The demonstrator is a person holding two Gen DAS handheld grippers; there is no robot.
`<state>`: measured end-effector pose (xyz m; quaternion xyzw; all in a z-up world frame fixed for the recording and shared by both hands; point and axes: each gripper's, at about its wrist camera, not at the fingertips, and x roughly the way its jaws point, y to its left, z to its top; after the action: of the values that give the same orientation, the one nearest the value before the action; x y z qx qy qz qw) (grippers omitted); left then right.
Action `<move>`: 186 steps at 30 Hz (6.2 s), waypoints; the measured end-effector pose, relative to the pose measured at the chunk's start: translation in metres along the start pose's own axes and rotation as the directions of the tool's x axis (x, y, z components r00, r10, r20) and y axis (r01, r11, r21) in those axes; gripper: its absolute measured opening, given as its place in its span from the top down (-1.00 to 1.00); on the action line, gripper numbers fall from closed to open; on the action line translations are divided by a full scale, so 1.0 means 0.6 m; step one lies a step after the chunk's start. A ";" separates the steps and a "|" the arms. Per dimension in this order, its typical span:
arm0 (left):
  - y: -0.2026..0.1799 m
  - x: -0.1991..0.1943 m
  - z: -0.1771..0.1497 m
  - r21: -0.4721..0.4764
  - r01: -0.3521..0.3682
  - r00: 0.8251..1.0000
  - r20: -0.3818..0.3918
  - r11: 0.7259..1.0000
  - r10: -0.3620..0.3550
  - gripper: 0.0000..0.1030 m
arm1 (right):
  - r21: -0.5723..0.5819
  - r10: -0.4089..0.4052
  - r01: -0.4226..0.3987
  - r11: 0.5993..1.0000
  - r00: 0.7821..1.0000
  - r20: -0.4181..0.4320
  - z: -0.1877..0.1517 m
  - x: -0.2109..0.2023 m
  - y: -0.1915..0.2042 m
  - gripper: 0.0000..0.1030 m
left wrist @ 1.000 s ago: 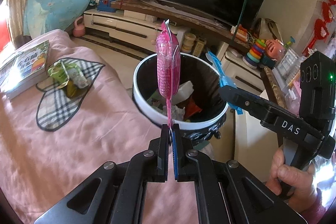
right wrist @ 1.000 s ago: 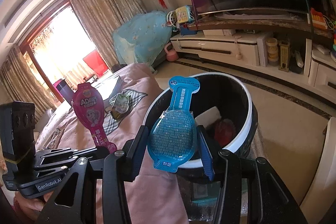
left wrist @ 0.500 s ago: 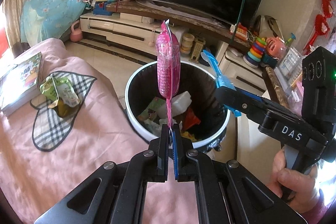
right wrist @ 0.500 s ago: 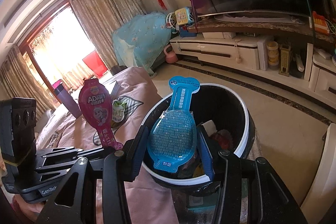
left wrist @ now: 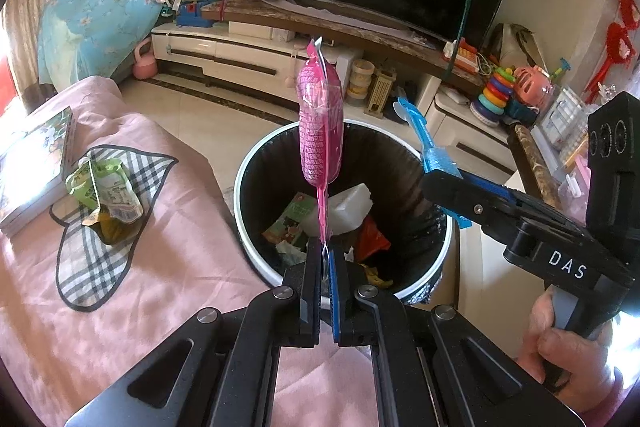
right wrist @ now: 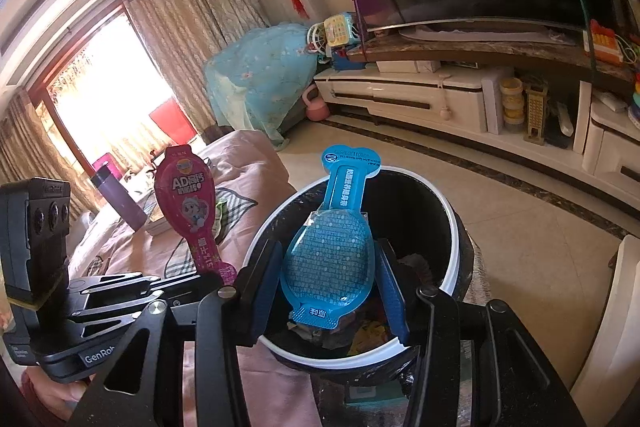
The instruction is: Collect trash
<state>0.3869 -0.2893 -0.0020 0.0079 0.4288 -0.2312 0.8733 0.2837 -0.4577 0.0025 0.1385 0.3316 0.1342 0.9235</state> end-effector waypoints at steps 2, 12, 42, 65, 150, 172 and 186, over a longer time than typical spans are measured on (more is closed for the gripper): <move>0.000 0.008 0.003 -0.002 0.000 1.000 -0.007 1.000 -0.001 0.96 | 0.003 -0.004 0.004 1.000 1.000 -0.004 0.002 0.004 -0.004 0.08; 0.001 0.048 0.014 -0.006 -0.008 0.999 -0.044 1.000 0.008 0.96 | -0.012 -0.024 0.024 1.000 0.999 -0.028 0.007 0.021 -0.005 0.08; 0.013 0.054 0.014 -0.068 -0.002 1.000 -0.026 0.998 0.000 0.25 | 0.034 -0.037 0.039 0.999 0.997 -0.060 0.016 0.032 -0.020 -0.11; 0.030 -0.238 -0.304 -0.207 -0.062 0.958 0.261 0.976 0.116 -0.53 | -0.005 -0.046 0.048 0.999 0.981 0.187 -0.131 -0.158 0.153 -0.97; -0.037 -0.330 -0.437 -0.133 -0.328 0.771 0.535 0.935 0.346 -0.99 | -0.142 -0.198 0.285 0.948 0.877 0.438 -0.231 -0.224 0.223 -1.00; -0.036 -0.325 -0.433 -0.133 -0.319 0.777 0.530 0.939 0.339 -0.99 | -0.147 -0.190 0.280 0.949 0.877 0.442 -0.231 -0.225 0.233 -1.00; -0.036 -0.324 -0.434 -0.133 -0.319 0.779 0.528 0.938 0.339 -0.99 | -0.145 -0.189 0.278 0.950 0.877 0.441 -0.231 -0.225 0.234 -1.00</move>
<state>0.0817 -0.1761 -0.0162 0.0007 0.1599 -0.0601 0.9853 0.0711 -0.3506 0.0256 0.0274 0.1233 0.0215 0.9918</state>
